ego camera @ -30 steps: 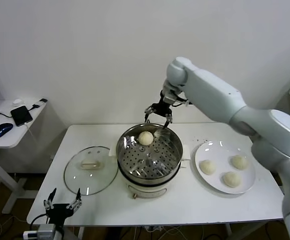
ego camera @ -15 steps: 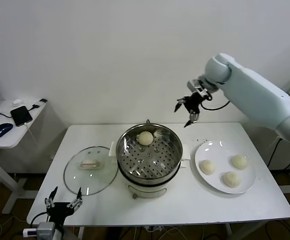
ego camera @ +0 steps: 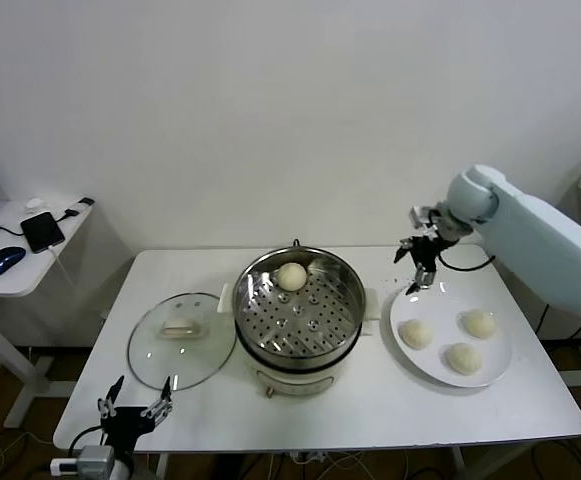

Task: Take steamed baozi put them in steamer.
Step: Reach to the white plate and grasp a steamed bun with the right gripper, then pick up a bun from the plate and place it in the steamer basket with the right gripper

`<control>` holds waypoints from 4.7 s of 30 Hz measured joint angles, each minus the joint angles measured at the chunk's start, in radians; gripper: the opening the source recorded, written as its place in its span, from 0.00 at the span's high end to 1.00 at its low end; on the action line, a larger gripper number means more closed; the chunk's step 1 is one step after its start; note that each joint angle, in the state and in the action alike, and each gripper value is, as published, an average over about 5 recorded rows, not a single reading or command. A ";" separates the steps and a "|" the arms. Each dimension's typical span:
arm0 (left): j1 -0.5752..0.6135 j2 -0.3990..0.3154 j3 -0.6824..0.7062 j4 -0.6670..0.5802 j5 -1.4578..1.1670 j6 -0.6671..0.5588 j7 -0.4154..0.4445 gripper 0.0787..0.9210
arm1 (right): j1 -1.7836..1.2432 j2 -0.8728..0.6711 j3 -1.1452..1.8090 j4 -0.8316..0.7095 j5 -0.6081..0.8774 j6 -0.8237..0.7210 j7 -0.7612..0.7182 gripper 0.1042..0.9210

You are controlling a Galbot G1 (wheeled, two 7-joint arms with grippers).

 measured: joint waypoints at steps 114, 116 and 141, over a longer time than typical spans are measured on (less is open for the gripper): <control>-0.067 -0.004 0.004 -0.017 -0.017 0.000 0.003 0.12 | 0.417 0.515 -0.541 -0.024 0.477 -0.406 0.135 0.46; -0.070 -0.004 0.004 -0.016 -0.020 0.002 0.003 0.12 | 0.398 0.543 -0.544 -0.044 0.470 -0.418 0.147 0.46; -0.074 -0.008 0.003 -0.021 -0.031 0.007 0.006 0.12 | 0.351 0.600 -0.536 -0.043 0.414 -0.475 0.184 0.13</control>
